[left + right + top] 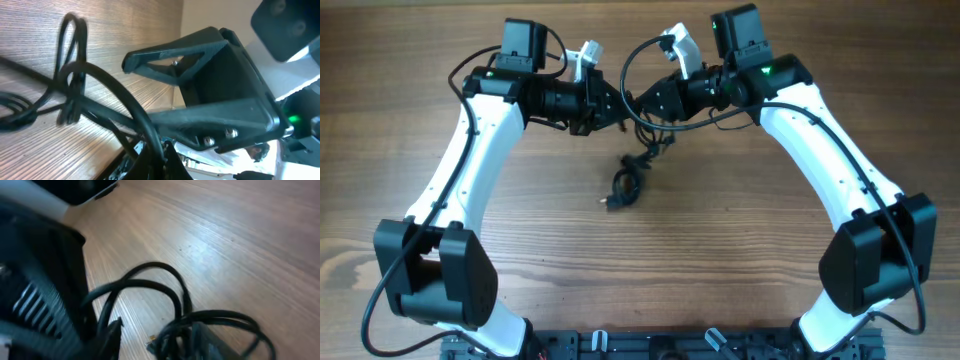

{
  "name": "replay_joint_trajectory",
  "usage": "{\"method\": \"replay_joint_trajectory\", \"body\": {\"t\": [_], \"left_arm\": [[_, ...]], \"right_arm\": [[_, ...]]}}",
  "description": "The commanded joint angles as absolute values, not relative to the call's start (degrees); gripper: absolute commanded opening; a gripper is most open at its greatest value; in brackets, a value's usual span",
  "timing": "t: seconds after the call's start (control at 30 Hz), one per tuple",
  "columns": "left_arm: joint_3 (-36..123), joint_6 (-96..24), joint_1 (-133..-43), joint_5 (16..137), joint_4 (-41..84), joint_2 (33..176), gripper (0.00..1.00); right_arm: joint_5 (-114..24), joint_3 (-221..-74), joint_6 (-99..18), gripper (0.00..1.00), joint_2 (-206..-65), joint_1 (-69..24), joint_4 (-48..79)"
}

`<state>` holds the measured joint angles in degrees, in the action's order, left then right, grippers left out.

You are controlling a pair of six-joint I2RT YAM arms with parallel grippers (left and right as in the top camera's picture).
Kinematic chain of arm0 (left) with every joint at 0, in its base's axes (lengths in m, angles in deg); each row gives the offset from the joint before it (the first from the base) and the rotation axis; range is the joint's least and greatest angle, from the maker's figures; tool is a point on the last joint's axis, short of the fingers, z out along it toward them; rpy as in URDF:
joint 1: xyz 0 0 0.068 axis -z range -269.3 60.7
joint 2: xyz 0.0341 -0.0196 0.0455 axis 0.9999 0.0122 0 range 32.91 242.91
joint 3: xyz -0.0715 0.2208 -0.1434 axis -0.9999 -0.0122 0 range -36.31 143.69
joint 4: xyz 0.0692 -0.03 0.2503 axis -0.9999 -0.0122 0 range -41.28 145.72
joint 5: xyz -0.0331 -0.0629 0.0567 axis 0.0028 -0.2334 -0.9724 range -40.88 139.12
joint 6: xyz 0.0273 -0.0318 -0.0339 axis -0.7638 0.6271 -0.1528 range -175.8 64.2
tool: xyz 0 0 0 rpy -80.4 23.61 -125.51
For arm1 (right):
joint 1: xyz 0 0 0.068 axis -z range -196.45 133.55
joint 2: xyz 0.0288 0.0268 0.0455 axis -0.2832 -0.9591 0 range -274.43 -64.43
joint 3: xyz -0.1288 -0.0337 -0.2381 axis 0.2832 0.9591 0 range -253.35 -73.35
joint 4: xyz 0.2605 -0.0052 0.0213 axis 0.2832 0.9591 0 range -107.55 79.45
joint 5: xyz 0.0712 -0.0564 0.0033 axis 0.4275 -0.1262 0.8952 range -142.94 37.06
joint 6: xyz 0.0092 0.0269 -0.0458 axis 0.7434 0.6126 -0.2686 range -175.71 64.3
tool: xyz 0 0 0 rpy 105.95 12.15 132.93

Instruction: Untangle cables

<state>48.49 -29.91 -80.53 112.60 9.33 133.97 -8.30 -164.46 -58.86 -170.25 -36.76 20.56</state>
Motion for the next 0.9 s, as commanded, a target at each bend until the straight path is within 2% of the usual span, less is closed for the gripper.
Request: {"method": "replay_joint_trajectory", "body": {"t": [0.0, 0.2, 0.33, 0.4, 0.57, 0.67, 0.73, 0.87], "left_arm": [[48.99, -31.68, -82.32, 114.70, 8.67, 132.85, 0.04], [48.99, -33.10, -82.89, 114.74, 6.60, 132.85, 0.04], [48.99, -33.10, -82.89, 116.69, 6.60, 132.85, 0.04], [48.99, -33.13, -82.89, 116.84, 6.62, 132.85, 0.04], [48.99, -33.13, -82.91, 117.06, 6.62, 132.85, 0.04], [48.99, -33.19, -83.11, 116.89, 6.62, 132.85, 0.04], [48.99, -33.58, -83.21, 113.06, 6.55, 132.85, 0.04], [48.99, -33.50, -83.21, 95.05, 3.51, 132.85, 0.04]], "right_arm": [[-2.59, -164.75, -64.11, 0.52, -170.60, -36.33, 21.50], [8.69, -164.75, -68.02, 0.53, -170.62, -33.77, 23.42], [6.48, -164.73, -69.88, 0.52, -171.13, -36.17, 24.84], [5.47, -164.73, -70.78, 0.48, -171.17, -37.16, 25.61], [2.35, -164.73, -70.69, 0.31, -172.70, -37.88, 26.02], [2.08, -164.75, -70.03, 0.14, -173.33, -37.57, 25.28], [0.14, -164.92, -63.26, 0.04, -173.16, -36.04, 23.31], [1.52, -164.97, -52.44, 0.04, -171.13, -30.14, 22.40]]}}
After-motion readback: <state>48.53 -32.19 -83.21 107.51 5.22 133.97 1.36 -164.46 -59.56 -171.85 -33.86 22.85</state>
